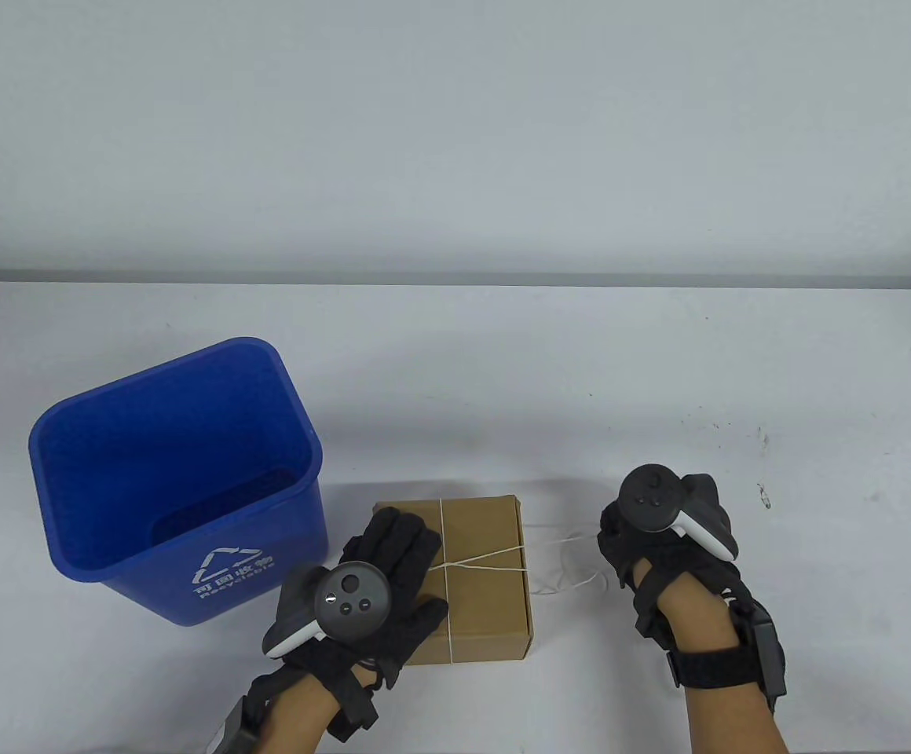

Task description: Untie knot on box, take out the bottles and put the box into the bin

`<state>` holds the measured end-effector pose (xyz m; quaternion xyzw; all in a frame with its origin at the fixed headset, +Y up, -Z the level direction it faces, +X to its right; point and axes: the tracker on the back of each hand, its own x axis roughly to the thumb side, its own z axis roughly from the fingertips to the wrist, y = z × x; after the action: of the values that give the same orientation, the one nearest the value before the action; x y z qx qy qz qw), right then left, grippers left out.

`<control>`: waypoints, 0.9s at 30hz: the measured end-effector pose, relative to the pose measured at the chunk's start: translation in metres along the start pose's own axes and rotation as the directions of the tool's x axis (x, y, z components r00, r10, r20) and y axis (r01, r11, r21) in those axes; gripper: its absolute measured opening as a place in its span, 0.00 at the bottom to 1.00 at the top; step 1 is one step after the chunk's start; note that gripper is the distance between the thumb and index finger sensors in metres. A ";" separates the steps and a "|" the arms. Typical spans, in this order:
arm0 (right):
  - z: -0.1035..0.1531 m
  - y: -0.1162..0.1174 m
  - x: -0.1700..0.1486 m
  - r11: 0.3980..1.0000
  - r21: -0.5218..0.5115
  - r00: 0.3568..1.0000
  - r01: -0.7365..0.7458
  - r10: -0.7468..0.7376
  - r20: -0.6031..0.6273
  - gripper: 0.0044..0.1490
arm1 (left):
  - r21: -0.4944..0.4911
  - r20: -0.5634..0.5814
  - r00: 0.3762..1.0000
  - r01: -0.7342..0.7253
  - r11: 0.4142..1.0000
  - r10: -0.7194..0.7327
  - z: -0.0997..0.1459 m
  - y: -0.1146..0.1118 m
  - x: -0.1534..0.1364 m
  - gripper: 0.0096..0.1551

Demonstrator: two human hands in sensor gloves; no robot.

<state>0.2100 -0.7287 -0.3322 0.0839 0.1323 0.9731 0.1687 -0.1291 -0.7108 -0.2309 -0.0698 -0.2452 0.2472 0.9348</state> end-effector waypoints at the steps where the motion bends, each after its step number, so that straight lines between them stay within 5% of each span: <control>1: 0.001 -0.002 0.000 1.000 -0.022 1.000 0.009 -0.009 0.002 0.25 | 0.000 0.000 1.000 0.000 1.000 0.000 0.000 0.000 0.000 0.50; 11: 0.018 -0.026 0.009 0.968 -0.218 0.991 0.121 -0.107 0.076 0.31 | -0.001 -0.001 1.000 -0.007 1.000 0.007 0.001 -0.001 0.000 0.50; 23: 0.017 0.006 0.067 1.000 0.018 0.959 0.026 -0.030 0.283 0.44 | -0.002 -0.001 1.000 -0.009 1.000 0.009 0.001 -0.001 0.000 0.50; 27: 0.015 0.013 0.072 0.999 0.039 0.952 0.017 -0.028 0.304 0.40 | -0.002 -0.001 1.000 -0.009 1.000 0.009 0.001 -0.001 0.000 0.50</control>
<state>0.1427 -0.7116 -0.3058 0.2343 0.1233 0.9441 0.1965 -0.1294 -0.7114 -0.2299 -0.0718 -0.2446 0.2510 0.9338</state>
